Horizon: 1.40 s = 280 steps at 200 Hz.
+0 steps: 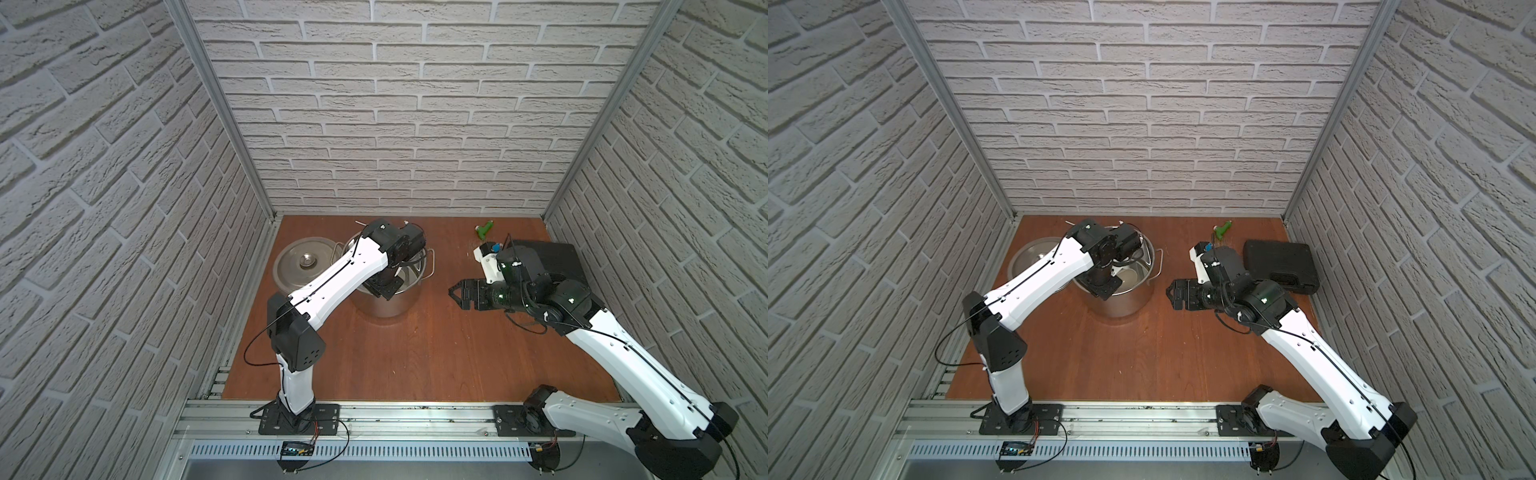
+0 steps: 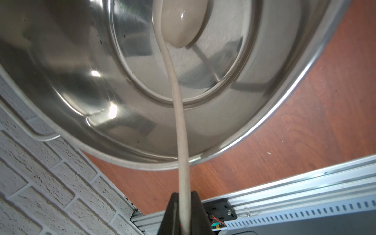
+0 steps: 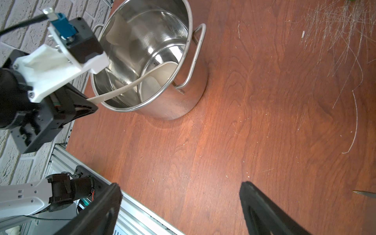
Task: Stir the soup with a spoon
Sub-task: Stir the soup in the pan with a stick.
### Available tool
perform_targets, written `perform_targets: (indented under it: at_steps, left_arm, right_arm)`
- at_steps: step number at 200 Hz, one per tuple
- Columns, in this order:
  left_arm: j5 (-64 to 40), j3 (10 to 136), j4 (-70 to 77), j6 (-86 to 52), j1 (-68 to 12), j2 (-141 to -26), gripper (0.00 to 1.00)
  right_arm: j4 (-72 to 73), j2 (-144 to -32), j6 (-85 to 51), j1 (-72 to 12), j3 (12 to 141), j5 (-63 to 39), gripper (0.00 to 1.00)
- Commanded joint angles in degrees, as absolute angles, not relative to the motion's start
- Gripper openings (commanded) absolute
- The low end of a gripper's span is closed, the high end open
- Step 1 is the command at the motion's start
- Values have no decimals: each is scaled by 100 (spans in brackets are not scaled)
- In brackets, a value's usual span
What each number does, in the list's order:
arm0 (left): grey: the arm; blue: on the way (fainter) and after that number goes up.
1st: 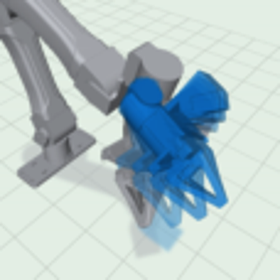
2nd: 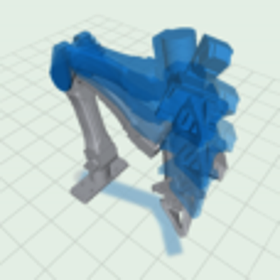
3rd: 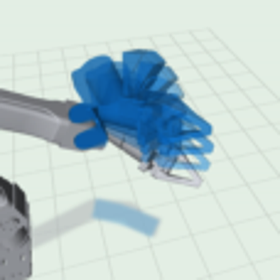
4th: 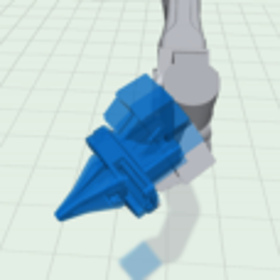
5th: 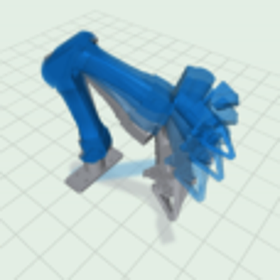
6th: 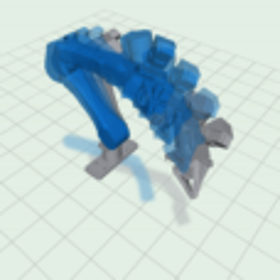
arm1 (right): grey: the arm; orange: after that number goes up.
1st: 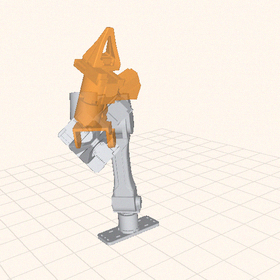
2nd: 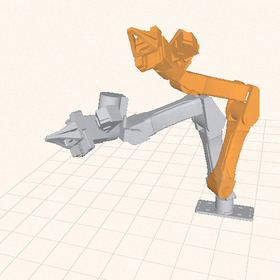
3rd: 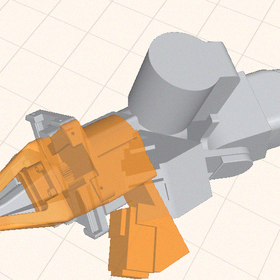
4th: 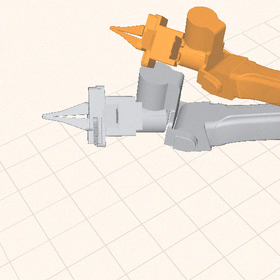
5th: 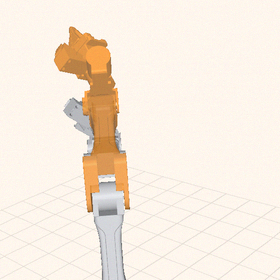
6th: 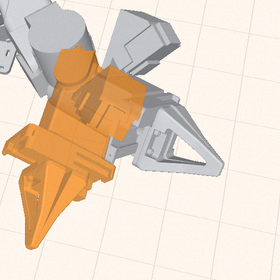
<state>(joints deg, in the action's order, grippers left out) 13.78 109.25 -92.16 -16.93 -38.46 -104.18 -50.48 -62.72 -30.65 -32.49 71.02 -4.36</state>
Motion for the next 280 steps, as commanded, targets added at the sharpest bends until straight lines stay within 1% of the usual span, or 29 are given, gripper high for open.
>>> perform_targets:
  at_steps: [1, 36, 64, 90, 115, 150, 174, 204, 226, 253, 280]
  left_arm:
    - [1635, 10634, -9830, -1804, -3635, -9959, 0]
    - [1923, 10698, -9810, -1628, -3152, -10004, 0]
    - [1941, 11125, -9658, -1505, -2936, -10293, 0]
    - [1666, 11624, -9483, -1470, -2983, -10660, 0]
    - [1526, 12060, -9431, -1480, -3208, -11024, 0]
    - [1406, 12215, -9374, -1515, -3621, -11304, 0]
    - [1358, 12021, -9385, -1662, -3819, -11167, 0]
    - [1301, 11285, -9334, -1857, -3871, -10587, 0]
    - [1441, 10818, -9459, -1961, -3859, -10195, 0]
    - [1633, 10449, -9586, -2051, -3632, -9879, 0]
    - [1853, 10427, -9650, -2000, -3294, -9807, 0]
  right_arm:
    - [-4720, -6393, -3027, -3331, 7141, -571, 94]
    - [-4632, -6613, -2998, -3330, 7280, -681, 94]
    - [-4669, -6627, -2984, -3334, 7363, -668, 94]
    - [-4797, -6548, -2947, -3331, 7383, -571, 94]
    - [-4951, -6424, -2898, -3331, 7363, -437, 94]
    - [-5019, -6337, -2890, -3331, 7304, -378, 94]
    - [-4986, -6344, -2910, -3335, 7270, -401, 94]
    - [-4919, -6404, -2900, -3331, 7277, -429, 94]
    - [-4833, -6471, -2908, -3333, 7253, -505, 94]
    - [-4707, -6513, -2961, -3333, 7226, -587, 94]
    - [-4668, -6499, -3015, -3331, 7216, -630, 94]
